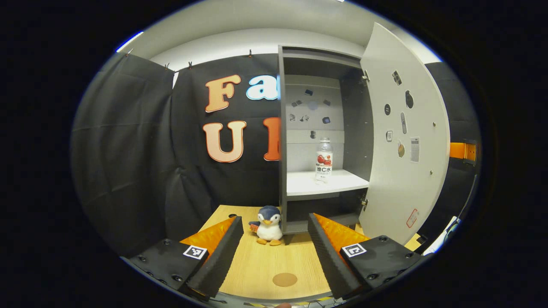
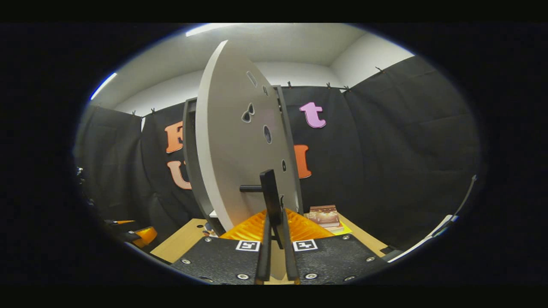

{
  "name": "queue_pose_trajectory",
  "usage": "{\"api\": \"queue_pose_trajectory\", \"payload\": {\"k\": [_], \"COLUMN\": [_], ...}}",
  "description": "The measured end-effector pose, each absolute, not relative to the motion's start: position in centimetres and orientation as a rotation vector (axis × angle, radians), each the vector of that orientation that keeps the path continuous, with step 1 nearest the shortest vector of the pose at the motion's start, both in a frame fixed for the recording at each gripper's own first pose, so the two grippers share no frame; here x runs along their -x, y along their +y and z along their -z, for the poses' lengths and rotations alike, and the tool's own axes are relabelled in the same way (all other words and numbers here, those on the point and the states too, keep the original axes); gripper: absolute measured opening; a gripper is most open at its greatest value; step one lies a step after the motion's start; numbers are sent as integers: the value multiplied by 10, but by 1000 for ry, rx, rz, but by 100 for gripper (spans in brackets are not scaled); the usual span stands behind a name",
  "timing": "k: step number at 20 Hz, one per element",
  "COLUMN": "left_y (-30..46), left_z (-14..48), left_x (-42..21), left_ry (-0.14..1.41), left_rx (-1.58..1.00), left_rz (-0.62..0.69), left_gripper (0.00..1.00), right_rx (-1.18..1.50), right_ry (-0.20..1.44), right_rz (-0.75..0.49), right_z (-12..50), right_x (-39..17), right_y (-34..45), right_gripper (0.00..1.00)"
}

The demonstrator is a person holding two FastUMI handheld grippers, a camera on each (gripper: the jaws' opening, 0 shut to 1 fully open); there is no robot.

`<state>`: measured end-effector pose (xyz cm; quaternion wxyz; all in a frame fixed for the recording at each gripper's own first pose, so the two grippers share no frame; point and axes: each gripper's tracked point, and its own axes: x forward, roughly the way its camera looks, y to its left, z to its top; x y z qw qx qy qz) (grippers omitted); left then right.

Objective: Open the cabinet door with the right hand, grasp the bottle in the cabinet with the left hand and place it on the coaster, then close the cabinet door with the right hand.

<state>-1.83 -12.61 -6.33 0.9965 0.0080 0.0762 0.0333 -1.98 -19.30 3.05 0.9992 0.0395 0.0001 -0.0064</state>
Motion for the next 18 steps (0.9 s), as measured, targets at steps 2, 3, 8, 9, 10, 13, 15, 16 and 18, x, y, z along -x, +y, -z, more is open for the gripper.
{"api": "queue_pose_trajectory", "payload": {"k": [2,3,8,9,10,13,15,16,18], "left_y": [-136,-141,-148,-149,-149,-148,-147,-149,-149], "left_z": [62,61,63,64,64,64,63,64,63], "left_x": [20,23,29,31,31,33,34,35,34], "left_ry": [152,152,152,158,161,163,162,164,162], "left_rx": [-21,-26,-42,-36,-29,-29,-30,-30,-26], "left_rz": [-69,-70,-89,-90,-91,-98,-101,-103,-104], "left_gripper": [98,98,99,99,99,99,99,99,99], "right_rx": [-65,-63,-99,-96,-90,-66,-68,-75,-102], "right_ry": [-10,-9,-21,-18,-17,-15,-18,-21,-33], "right_rz": [7,2,-39,-36,-32,-10,7,9,15], "right_z": [-33,-33,-34,-31,-31,-31,-31,-33,-34], "right_x": [25,25,22,23,22,24,25,27,32], "right_y": [-211,-218,-243,-247,-251,-263,-272,-276,-285], "right_gripper": [13,10,12,18,12,11,8,0,7]}}
